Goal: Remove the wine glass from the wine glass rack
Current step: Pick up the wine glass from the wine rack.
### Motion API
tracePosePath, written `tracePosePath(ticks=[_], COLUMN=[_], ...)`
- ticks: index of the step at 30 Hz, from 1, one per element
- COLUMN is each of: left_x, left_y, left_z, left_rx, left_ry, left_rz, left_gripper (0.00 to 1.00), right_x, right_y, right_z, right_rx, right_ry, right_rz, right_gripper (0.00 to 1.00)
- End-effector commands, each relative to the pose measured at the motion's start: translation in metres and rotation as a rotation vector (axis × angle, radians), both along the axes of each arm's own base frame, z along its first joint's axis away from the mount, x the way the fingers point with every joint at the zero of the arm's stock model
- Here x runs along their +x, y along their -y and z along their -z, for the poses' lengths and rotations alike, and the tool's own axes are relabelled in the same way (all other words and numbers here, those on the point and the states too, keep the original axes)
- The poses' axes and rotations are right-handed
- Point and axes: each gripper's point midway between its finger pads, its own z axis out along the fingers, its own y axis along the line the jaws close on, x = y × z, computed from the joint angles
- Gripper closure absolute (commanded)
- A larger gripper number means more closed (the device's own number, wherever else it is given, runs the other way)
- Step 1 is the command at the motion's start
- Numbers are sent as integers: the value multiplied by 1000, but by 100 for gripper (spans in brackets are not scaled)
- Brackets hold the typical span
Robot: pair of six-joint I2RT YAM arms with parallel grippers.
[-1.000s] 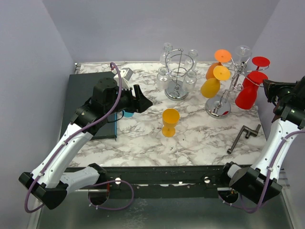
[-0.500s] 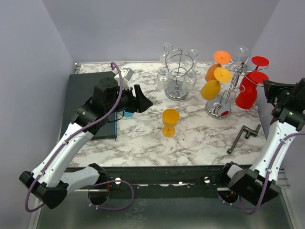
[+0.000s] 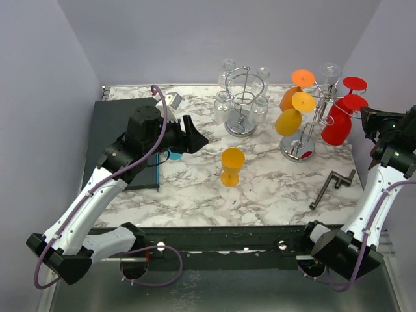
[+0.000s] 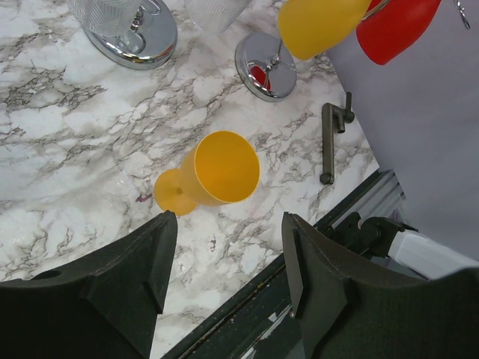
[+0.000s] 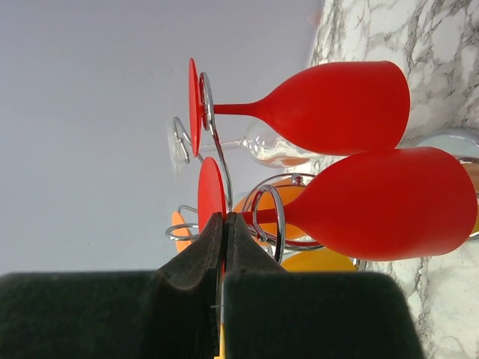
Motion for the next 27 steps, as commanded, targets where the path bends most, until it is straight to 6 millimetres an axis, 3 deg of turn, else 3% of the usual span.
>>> tracePosePath(ticks=[1,17,27], left_x=[2,3,4], left_y=[-1,0,2], left_z=[-3,-1,-2], left_rx=[4,11,9], left_ry=[25,22,21], left_rz=[-6,-3,1], left_gripper=[36,36,36], right_x=[4,0,-27], right_y=[12,20,31], right_z=[-24,-34,-40], right_rx=[-52,-99,-159], right_ry=[66,89,0], right_rz=[47,95,209], right_gripper=[99,99,99])
